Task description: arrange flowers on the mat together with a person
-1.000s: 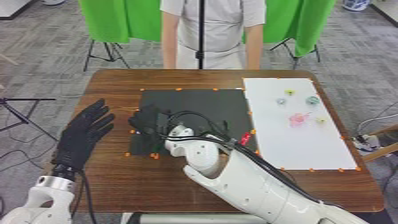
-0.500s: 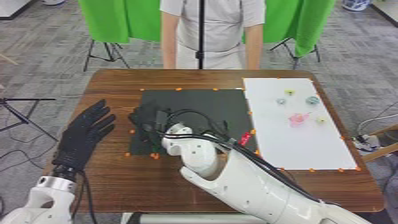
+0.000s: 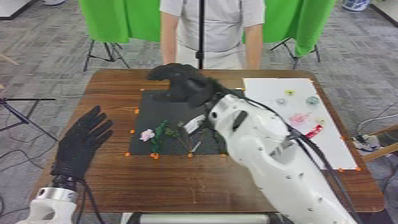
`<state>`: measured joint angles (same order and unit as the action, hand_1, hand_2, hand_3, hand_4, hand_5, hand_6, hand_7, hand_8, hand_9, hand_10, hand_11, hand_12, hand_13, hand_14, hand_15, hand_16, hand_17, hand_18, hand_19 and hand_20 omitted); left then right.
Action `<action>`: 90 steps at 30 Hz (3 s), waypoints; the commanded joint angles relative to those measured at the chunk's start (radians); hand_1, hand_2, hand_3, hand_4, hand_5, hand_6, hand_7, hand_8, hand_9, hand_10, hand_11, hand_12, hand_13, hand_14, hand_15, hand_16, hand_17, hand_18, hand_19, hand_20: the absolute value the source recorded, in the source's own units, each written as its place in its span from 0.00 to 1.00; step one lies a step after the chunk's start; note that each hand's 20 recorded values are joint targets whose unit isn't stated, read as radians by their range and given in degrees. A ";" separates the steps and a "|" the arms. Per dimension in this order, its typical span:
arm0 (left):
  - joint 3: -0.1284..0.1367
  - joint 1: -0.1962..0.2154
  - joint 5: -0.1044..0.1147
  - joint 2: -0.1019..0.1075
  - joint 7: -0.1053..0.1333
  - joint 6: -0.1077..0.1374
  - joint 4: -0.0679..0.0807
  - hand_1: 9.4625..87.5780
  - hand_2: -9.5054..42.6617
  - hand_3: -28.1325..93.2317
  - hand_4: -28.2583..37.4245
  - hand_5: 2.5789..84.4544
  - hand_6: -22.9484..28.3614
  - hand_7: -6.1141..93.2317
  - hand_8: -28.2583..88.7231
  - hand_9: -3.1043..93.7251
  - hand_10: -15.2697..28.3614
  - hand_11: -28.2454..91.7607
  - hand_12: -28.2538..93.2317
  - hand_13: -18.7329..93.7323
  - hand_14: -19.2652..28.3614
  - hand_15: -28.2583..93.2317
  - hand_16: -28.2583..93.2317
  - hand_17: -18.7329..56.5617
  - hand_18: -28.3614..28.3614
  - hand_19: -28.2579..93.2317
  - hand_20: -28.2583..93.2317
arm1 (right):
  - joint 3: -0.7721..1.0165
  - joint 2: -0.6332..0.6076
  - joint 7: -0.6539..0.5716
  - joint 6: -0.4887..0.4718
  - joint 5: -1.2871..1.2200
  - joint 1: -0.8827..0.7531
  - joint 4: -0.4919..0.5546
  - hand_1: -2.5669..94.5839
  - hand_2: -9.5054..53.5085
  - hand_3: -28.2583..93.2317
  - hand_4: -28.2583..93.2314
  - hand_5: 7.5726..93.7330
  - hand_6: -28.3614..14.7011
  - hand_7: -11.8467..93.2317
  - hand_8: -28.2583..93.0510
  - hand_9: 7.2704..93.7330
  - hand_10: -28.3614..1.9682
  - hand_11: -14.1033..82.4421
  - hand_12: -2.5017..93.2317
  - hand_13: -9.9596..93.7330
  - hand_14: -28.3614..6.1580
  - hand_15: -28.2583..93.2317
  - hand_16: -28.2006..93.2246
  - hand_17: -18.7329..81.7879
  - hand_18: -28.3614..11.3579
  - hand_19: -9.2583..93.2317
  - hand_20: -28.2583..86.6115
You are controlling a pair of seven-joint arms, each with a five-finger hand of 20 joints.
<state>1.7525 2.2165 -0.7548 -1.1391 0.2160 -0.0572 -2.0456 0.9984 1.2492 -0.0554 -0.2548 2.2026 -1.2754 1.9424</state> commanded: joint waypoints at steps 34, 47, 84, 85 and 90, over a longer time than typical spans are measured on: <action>-0.037 0.035 -0.026 -0.081 0.013 -0.004 -0.017 0.20 0.11 0.82 0.01 0.30 0.50 0.25 0.15 0.26 0.60 0.36 0.37 0.33 0.69 0.40 0.26 0.12 0.89 0.57 0.30 | 0.871 -0.171 -0.030 0.104 -1.054 -0.844 0.258 0.16 0.18 0.88 0.03 0.31 0.51 0.23 0.17 0.30 0.43 0.23 0.26 0.36 0.45 0.36 0.49 0.23 0.15 0.50 0.47; -0.034 0.030 -0.026 -0.079 0.006 -0.027 -0.009 0.20 0.11 0.82 0.00 0.29 0.50 0.26 0.15 0.26 0.60 0.36 0.37 0.33 0.69 0.40 0.26 0.11 0.89 0.57 0.30 | 0.862 -0.146 -0.038 0.069 -1.043 -0.845 0.248 0.17 0.18 0.88 0.03 0.31 0.51 0.23 0.17 0.29 0.43 0.23 0.25 0.35 0.45 0.37 0.47 0.23 0.15 0.50 0.47; -0.052 0.008 -0.007 -0.063 0.063 0.018 -0.005 0.20 0.12 0.82 0.00 0.31 0.51 0.26 0.15 0.27 0.61 0.37 0.37 0.34 0.69 0.41 0.26 0.12 0.89 0.57 0.31 | 0.827 -0.143 -0.066 0.061 -1.036 -0.778 0.218 0.17 0.19 0.88 0.03 0.30 0.51 0.23 0.17 0.29 0.43 0.23 0.25 0.35 0.45 0.38 0.46 0.23 0.15 0.51 0.47; -0.051 0.009 -0.007 -0.064 0.060 0.018 -0.005 0.20 0.12 0.82 0.00 0.31 0.51 0.26 0.15 0.27 0.61 0.37 0.37 0.34 0.69 0.41 0.26 0.12 0.89 0.57 0.31 | 0.824 -0.142 -0.065 0.061 -1.035 -0.774 0.217 0.17 0.19 0.88 0.03 0.30 0.51 0.23 0.17 0.29 0.43 0.23 0.25 0.35 0.45 0.38 0.46 0.23 0.15 0.50 0.47; -0.049 0.014 -0.005 -0.067 0.061 0.020 -0.004 0.20 0.12 0.82 0.00 0.31 0.51 0.26 0.15 0.27 0.61 0.37 0.37 0.34 0.69 0.41 0.26 0.12 0.89 0.57 0.31 | 0.817 -0.146 -0.065 0.060 -1.035 -0.765 0.212 0.17 0.19 0.88 0.03 0.30 0.51 0.24 0.17 0.29 0.42 0.23 0.25 0.35 0.45 0.38 0.46 0.23 0.15 0.51 0.47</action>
<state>1.6993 2.2187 -0.7646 -1.1993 0.2773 -0.0462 -2.0525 1.8242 1.1048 -0.1202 -0.1927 1.1576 -2.0501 2.1601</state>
